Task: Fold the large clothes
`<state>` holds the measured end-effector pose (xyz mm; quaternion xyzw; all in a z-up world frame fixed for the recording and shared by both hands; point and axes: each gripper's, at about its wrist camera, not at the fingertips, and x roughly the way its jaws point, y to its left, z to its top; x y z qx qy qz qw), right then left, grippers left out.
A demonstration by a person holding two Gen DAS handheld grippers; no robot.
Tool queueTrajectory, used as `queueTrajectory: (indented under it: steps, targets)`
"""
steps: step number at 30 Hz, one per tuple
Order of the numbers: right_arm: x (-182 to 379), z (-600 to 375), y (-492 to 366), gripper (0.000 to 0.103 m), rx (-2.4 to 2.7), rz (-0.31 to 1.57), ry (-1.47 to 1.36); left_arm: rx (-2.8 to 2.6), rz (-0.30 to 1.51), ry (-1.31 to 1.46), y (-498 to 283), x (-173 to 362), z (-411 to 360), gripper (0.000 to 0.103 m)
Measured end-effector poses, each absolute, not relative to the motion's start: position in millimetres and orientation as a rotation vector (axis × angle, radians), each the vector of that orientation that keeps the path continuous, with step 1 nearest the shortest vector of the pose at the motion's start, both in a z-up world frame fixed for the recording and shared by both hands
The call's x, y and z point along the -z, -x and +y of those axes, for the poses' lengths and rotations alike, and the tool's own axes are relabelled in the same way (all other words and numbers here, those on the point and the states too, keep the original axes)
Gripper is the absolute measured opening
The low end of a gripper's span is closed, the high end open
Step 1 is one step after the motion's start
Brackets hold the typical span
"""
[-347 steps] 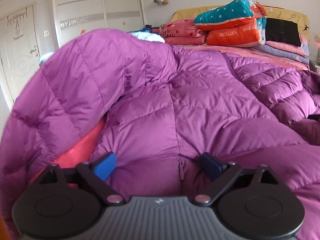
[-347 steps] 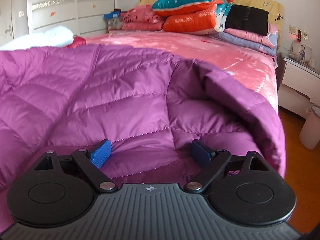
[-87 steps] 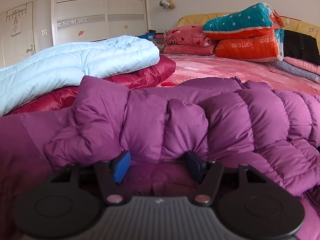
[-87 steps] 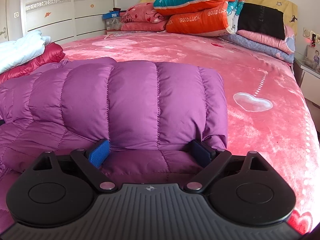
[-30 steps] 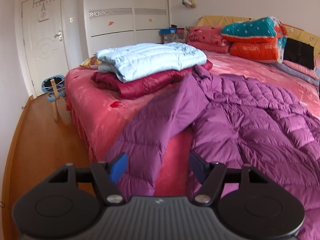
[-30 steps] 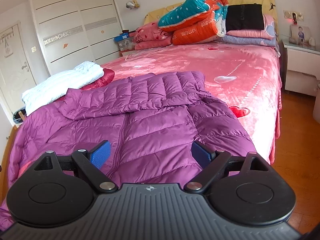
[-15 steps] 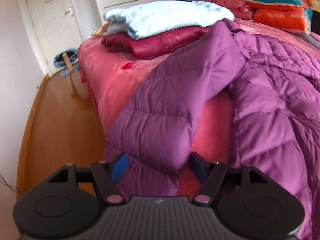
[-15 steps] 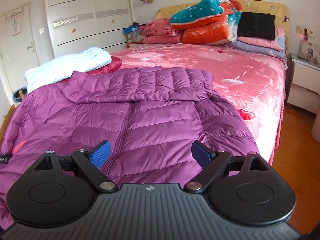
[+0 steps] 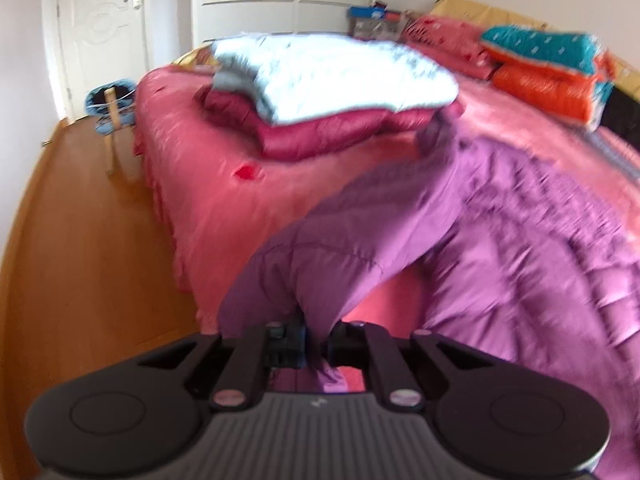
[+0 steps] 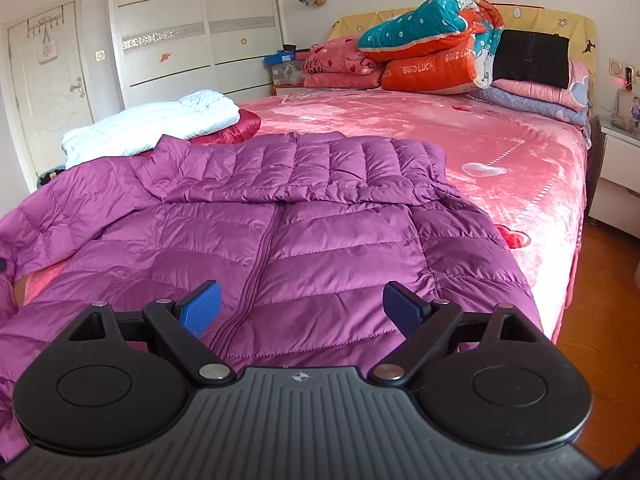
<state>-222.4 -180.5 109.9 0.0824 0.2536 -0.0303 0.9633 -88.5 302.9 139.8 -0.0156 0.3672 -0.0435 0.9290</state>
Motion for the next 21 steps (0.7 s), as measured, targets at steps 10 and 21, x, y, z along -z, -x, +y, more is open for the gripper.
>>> queueTrajectory:
  steps: [10, 21]
  targets:
    - [-113, -180, 225, 0.103, -0.008, 0.487, -0.189, 0.335, 0.659, 0.075, 92, -231, 248, 0.006]
    - [-115, -178, 228, 0.103, -0.106, 0.491, -0.201, 0.531, 0.764, 0.133, 71, -230, 137, 0.006]
